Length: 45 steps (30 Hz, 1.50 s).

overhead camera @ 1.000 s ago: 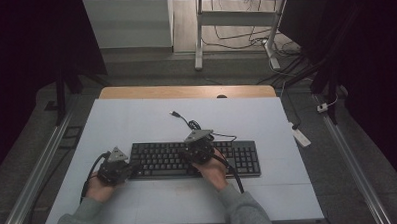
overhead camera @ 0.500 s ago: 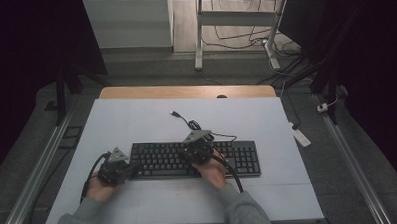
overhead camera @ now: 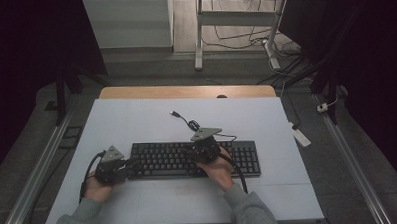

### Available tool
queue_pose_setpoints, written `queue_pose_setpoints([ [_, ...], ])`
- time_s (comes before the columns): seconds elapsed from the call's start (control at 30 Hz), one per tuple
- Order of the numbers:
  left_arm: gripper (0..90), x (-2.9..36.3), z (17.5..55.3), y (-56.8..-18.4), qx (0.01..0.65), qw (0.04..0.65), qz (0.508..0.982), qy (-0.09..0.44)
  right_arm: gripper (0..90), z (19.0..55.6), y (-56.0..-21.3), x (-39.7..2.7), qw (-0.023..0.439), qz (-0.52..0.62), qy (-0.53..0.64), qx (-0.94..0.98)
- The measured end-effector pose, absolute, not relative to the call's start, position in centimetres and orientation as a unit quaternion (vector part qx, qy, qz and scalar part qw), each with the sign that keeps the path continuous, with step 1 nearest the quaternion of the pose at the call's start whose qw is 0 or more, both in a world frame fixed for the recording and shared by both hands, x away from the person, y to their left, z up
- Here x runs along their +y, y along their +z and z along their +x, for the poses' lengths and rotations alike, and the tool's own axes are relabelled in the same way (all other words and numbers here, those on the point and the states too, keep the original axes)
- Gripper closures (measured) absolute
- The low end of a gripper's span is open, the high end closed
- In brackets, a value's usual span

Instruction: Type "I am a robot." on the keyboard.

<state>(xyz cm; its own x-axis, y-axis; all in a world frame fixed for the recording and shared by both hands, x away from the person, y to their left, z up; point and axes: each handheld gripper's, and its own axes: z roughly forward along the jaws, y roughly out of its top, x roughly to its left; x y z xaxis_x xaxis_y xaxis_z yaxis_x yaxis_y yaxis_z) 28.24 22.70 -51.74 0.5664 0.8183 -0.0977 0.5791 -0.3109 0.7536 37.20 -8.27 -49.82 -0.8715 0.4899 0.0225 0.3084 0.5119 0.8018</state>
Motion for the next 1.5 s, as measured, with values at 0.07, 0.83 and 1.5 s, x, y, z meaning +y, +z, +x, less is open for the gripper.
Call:
queue_pose_setpoints([
  [0.07, 71.3, 22.8, 28.3, -51.7, 0.440, 0.391, 0.794, 0.152, 68.9, 37.1, -49.6, -8.7, 0.106, 0.231, 0.439, 0.862],
  [0.83, 36.4, 23.1, 28.4, -51.1, 0.454, 0.403, 0.783, 0.138, 62.3, 33.3, -48.9, -18.7, 0.139, 0.273, 0.437, 0.846],
  [1.5, 43.5, 22.5, 28.3, -49.8, 0.411, 0.418, 0.800, 0.126, 60.6, 30.6, -49.9, -24.6, 0.154, 0.305, 0.441, 0.830],
])
